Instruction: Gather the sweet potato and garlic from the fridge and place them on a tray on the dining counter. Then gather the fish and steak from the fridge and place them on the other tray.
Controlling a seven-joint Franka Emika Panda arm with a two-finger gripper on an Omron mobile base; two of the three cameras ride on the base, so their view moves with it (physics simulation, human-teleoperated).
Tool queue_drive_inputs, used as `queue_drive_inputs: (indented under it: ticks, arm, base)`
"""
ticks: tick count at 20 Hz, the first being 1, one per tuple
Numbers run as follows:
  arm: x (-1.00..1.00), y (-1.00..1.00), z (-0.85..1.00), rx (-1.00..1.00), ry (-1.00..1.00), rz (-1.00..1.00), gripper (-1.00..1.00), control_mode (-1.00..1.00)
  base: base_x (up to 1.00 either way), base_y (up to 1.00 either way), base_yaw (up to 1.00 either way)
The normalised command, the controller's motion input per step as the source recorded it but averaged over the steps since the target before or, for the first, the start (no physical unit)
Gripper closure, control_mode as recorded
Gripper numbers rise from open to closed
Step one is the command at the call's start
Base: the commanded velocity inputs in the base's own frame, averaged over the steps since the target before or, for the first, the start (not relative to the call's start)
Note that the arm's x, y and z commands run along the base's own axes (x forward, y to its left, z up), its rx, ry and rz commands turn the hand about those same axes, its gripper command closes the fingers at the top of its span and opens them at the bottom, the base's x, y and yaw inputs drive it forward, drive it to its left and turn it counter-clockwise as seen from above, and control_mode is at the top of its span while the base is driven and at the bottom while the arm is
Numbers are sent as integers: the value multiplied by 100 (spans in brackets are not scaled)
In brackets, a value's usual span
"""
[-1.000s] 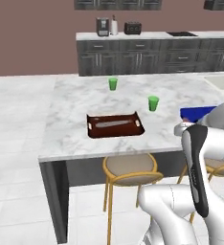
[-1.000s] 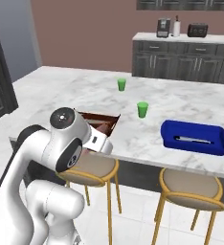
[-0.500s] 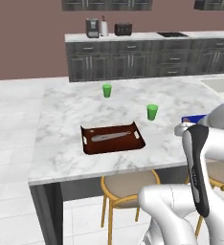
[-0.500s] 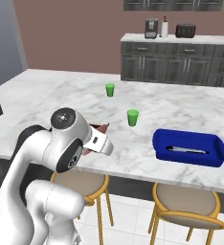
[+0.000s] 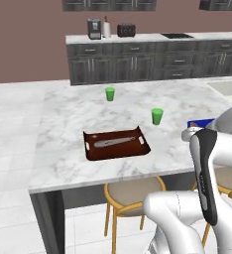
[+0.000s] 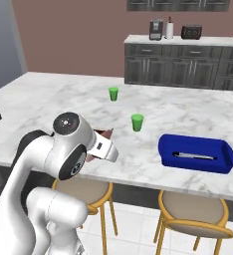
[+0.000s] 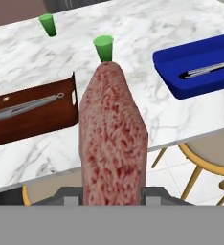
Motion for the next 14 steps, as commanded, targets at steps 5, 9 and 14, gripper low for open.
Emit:
queue_drive_inputs:
  ticks: [5,9,14]
  arm:
    - [0,0,0,0,0,0,100,100]
    - [19,29,0,-2,0,1,100,-100]
    - [89,78,0,-6,10,9,100,-100]
  base:
    - [72,31,-4]
    - [23,14,0]
    - [0,0,0]
